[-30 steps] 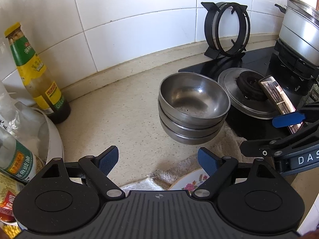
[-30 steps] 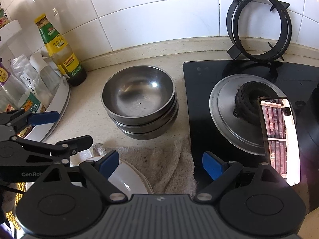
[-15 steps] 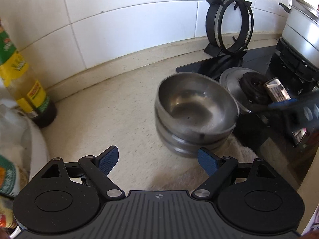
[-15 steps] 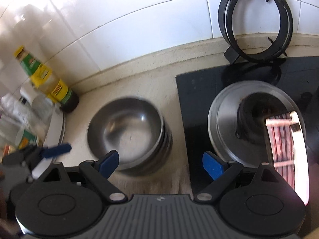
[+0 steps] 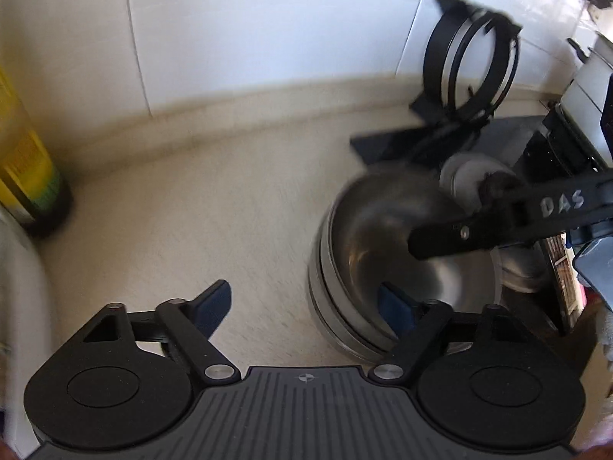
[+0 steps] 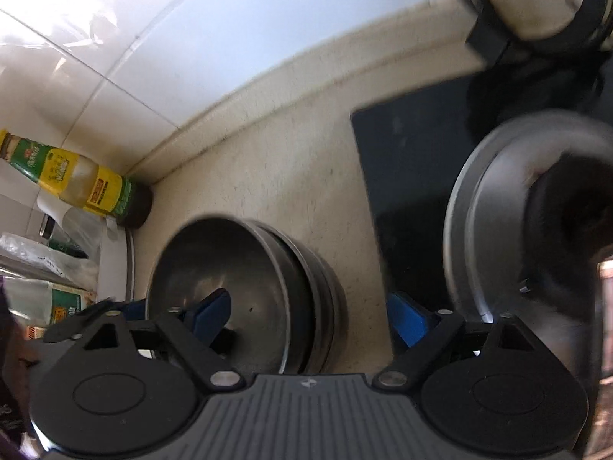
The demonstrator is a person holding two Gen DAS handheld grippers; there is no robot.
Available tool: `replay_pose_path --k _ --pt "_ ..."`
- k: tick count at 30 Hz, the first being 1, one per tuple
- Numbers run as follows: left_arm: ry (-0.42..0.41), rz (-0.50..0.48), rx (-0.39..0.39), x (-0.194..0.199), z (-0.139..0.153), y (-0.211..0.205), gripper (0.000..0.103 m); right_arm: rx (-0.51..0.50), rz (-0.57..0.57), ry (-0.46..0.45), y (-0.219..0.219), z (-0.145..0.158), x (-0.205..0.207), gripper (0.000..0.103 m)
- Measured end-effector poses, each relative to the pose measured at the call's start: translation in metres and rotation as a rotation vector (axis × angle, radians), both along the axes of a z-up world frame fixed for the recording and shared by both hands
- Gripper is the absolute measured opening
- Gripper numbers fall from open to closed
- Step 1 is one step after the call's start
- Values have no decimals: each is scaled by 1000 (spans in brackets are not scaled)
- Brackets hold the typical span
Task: Organize plates and bowls
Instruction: 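Grasp the rim of the three-bowl stack with the right tool, then lift and carry the bowl stack over the plate stack on the towel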
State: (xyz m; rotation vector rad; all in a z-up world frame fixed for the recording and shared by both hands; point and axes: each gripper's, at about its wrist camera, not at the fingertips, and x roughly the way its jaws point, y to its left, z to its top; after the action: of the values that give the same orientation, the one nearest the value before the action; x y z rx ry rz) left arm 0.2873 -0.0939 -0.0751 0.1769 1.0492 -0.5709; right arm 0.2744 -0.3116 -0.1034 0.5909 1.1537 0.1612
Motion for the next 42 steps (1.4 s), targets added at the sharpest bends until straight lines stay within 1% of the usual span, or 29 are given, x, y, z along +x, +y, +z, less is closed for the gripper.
replay_pose_path --k 2,3,4,5,6,8,9,10,12,16,17,21,23,24,25,26,27,28,29,31,32,34,35,37,38,39,40,42 --pt "47 -11 -73 6 -9 2 88 55 4 35 1 -12 2 93" --pt "53 -20 -91 7 -11 2 90 100 -1 47 0 -16 2 91" --pt "60 -38 -97 9 -12 1 90 140 0 56 -1 -19 3 90" --pt "56 -50 -100 8 -13 0 90 154 7 59 0 -20 3 89" --pt "48 -60 -99 7 -13 -1 89 146 21 57 2 -19 3 89" --pt "35 -97 -104 4 -11 -6 84 166 21 70 3 -25 6 89" --pt "33 -117 -119 3 -11 -9 77 180 14 85 5 -31 6 89" --pt "34 -128 -126 2 -11 -13 79 172 20 82 8 -31 7 91" --pt "4 -137 -104 -4 -10 -15 80 149 34 75 13 -27 7 92" --pt "-49 -158 -76 -14 -3 -17 76 95 74 26 18 -12 3 92" --pt "-59 -160 -73 -16 0 -18 76 88 81 11 19 -8 2 94" --pt "-99 -166 -92 -23 13 -16 76 101 72 -33 18 5 -8 94" --pt "-121 -168 -89 -28 18 -14 75 87 66 -44 19 4 -10 94" --pt "-119 -173 -85 -29 17 -14 74 85 39 -29 17 -3 -10 93" --pt "-115 -172 -77 -29 14 -14 71 90 15 -6 16 -11 -10 93" --pt "-96 -164 -73 -26 8 -16 70 98 -2 8 15 -18 -9 93" --pt "-72 -151 -69 -23 1 -17 66 98 -13 17 15 -23 -9 93" --pt "-45 -134 -65 -19 -7 -17 64 84 -21 17 16 -25 -8 93" --pt "-20 -123 -77 -15 -12 -17 64 78 -33 19 15 -27 -7 93" --pt "6 -94 -94 -10 -15 -13 57 121 -49 20 7 -29 -5 93" --pt "5 -80 -93 -9 -14 -10 57 127 -47 15 4 -29 -4 95" --pt "-1 -67 -85 -6 -11 -5 65 130 -25 21 -1 -27 -3 97" --pt "0 -45 -84 -3 -10 -1 65 125 -20 25 -3 -26 -3 98" --pt "10 -2 -99 3 -7 9 71 122 -15 23 -9 -21 -7 98" --pt "17 11 -103 4 -5 16 72 116 -8 12 -12 -15 -13 99" --pt "23 19 -103 3 -1 23 73 103 12 -9 -13 -7 -21 100" --pt "15 9 -113 -1 3 29 77 85 52 -35 -11 -2 -29 102" --pt "-23 -22 -129 -15 8 36 83 34 132 -43 -4 3 -39 103"
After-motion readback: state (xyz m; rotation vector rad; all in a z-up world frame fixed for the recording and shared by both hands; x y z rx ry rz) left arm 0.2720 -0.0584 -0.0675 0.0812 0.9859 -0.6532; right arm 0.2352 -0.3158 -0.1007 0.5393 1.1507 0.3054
